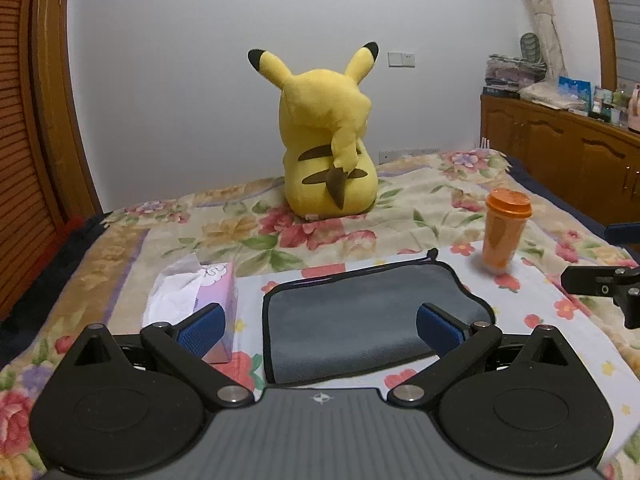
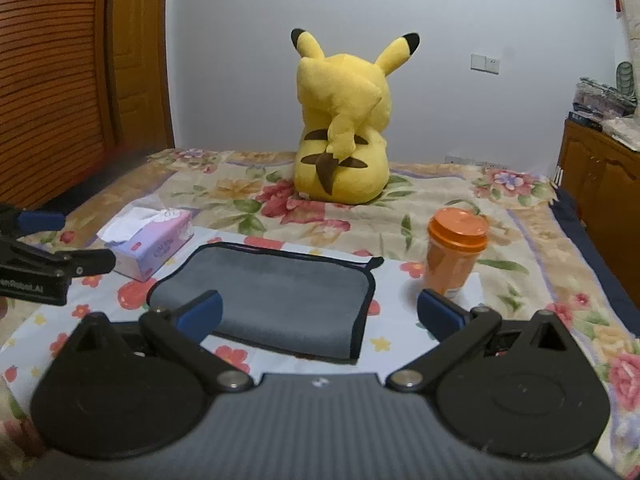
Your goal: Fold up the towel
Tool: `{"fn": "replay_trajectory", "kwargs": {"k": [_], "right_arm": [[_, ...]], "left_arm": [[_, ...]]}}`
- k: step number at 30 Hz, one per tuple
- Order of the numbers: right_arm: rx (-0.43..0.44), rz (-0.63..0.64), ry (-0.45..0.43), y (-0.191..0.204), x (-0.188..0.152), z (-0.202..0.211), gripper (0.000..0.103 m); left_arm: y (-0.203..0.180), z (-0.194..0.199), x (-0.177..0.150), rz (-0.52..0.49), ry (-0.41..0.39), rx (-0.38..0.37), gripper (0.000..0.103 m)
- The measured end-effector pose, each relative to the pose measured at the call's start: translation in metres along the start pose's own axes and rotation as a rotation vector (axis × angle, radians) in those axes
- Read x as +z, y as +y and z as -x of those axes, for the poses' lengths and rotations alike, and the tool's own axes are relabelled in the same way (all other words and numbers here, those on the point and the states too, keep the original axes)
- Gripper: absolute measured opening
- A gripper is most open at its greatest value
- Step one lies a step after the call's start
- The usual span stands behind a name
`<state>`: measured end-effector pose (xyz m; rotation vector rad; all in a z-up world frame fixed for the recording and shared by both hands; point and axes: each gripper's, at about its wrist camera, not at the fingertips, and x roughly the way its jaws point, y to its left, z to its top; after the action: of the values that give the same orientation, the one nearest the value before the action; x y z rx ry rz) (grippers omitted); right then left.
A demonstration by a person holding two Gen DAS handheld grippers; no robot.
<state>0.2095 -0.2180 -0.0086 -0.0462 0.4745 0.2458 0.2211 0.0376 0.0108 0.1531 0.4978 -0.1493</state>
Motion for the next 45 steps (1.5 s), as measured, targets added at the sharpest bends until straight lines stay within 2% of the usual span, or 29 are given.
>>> {"fn": "replay_trajectory", "kwargs": {"k": [11,18,34,45], "right_arm": [[-0.003,-0.041,-0.047,0.005,-0.003,0.053,0.103],[-0.014,-0.062,-0.053,0.007,-0.011,0.074,0.103],[-0.019,-0.081,-0.093,0.011,-0.028,0.12,0.103],[-0.007,-0.098,-0.109,0.015,-0.04,0.142,0.103]], "left_arm": [[-0.011,0.063,-0.002,-0.001,-0.022,-0.007,0.103],[-0.019,0.087,-0.01,0.009,-0.024,-0.018,0.103],[-0.039,0.13,-0.029,0.011,-0.029,-0.018,0.103],[-0.049,0.145,-0.042,0.031,-0.027,-0.018,0.103]]}}
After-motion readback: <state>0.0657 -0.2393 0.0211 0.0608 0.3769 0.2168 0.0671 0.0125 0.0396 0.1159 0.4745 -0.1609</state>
